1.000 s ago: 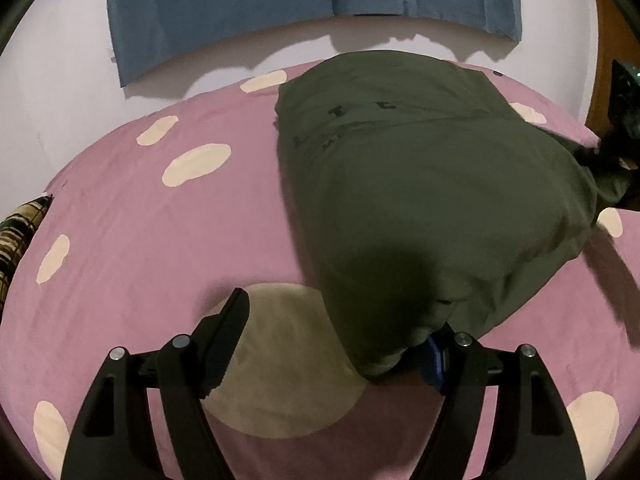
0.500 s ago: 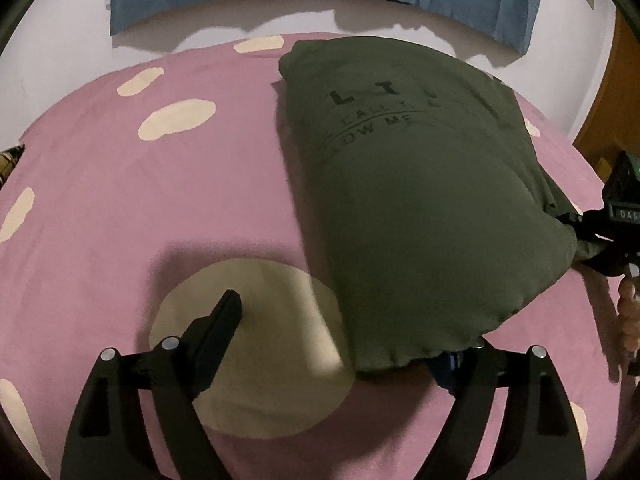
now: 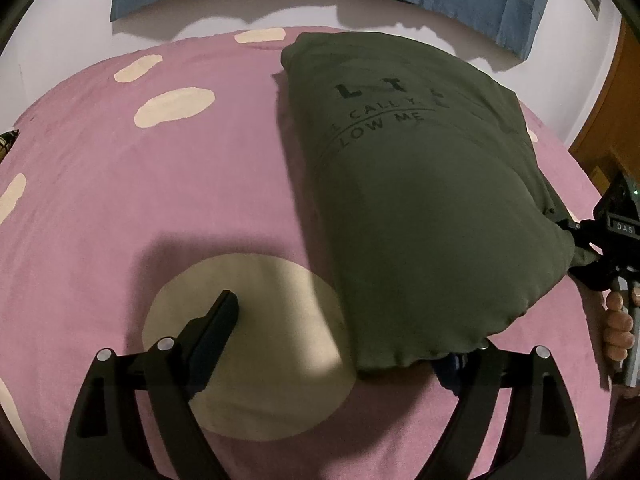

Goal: Fold small clothes

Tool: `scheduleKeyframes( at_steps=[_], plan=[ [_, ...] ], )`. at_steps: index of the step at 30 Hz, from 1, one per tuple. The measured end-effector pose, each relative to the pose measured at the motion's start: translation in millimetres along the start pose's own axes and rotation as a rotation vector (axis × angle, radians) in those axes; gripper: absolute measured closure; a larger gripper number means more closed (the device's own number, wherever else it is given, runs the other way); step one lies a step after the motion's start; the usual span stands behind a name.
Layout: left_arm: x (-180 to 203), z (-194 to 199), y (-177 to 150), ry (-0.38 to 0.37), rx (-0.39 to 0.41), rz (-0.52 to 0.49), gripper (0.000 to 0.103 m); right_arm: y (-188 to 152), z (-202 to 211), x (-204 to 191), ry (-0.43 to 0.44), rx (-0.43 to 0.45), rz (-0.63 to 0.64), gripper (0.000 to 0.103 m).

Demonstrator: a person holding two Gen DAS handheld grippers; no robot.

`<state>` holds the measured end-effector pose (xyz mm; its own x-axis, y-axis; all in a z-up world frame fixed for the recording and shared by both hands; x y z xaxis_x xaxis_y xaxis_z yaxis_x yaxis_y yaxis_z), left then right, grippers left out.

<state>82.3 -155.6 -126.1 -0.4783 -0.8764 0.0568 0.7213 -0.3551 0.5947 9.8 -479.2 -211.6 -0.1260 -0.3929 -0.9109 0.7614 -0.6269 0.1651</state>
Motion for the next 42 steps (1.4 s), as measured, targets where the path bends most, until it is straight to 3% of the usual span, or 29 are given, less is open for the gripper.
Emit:
scheduleKeyframes(
  at_steps=[11, 22, 42],
  plan=[
    [-1.2, 3.5, -1.5, -0.023, 0.009, 0.010, 0.017, 3.9, 10.3, 8.9, 0.024, 0.008, -0.002, 0.090],
    [-2.2, 2.7, -1.5, -0.028, 0.007, 0.013, 0.016, -1.7, 9.0, -6.0, 0.026, 0.021, -0.014, 0.088],
    [-3.8, 1.2, -1.9, -0.043, 0.005, 0.025, 0.016, -16.0, 22.9, -6.9, 0.062, 0.091, -0.048, 0.073]
  ],
)
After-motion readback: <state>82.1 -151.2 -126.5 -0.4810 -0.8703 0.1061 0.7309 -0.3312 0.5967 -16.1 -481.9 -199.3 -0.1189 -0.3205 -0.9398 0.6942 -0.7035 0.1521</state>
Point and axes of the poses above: each gripper's, at about its wrist camera, not at the fingertips, and z roughly against the way its jaws point, x to its right, y to its top, the point moved 5 cm from there along -z, roughly the way its jaws point, and after that the axes turned 6 degrees about -z, right-handed, at the moved point
